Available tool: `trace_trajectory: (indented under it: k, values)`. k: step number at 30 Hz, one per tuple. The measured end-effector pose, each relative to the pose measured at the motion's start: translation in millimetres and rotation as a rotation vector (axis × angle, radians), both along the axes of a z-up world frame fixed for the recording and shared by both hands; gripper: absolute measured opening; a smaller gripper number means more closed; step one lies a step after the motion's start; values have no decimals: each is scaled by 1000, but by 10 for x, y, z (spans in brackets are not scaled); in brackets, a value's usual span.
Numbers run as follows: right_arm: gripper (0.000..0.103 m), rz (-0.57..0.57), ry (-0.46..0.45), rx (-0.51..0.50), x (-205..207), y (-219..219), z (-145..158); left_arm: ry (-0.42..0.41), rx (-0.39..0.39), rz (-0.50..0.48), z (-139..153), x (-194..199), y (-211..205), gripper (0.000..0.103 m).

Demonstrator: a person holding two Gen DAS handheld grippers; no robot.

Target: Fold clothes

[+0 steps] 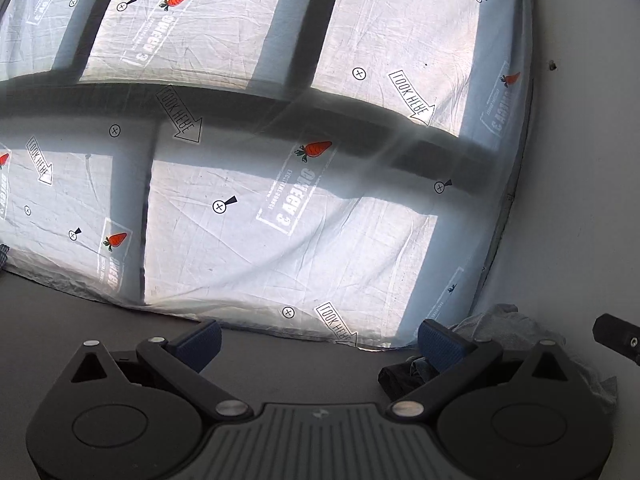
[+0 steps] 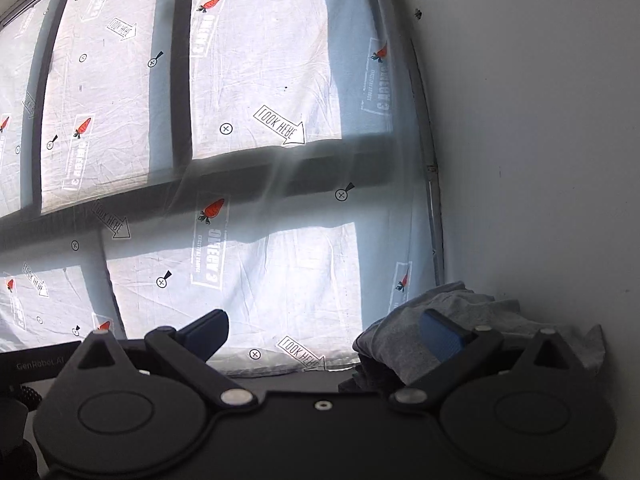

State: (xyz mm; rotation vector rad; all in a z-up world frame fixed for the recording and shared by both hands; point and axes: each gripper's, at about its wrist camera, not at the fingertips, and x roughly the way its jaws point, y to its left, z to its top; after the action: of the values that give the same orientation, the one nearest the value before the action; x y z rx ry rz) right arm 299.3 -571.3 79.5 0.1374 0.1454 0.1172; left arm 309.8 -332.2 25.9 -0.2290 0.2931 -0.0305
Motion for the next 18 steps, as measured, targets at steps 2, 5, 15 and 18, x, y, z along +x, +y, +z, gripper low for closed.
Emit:
trace_trajectory:
  k: [2,5,15,18]
  values:
    - [103,45,-8,34,-194,170,39,-9,5,18,49,-214,193,103]
    - [103,61,-25,67,-411,439,135,-6,10,45,117,-402,433,103]
    - [103,168,68,79,-1355,1610,57,78,133,176,118,-1311,1453,103]
    - [103,204,99,25,-1671,1976,-2,98,181,176,97,-1645,1677,103]
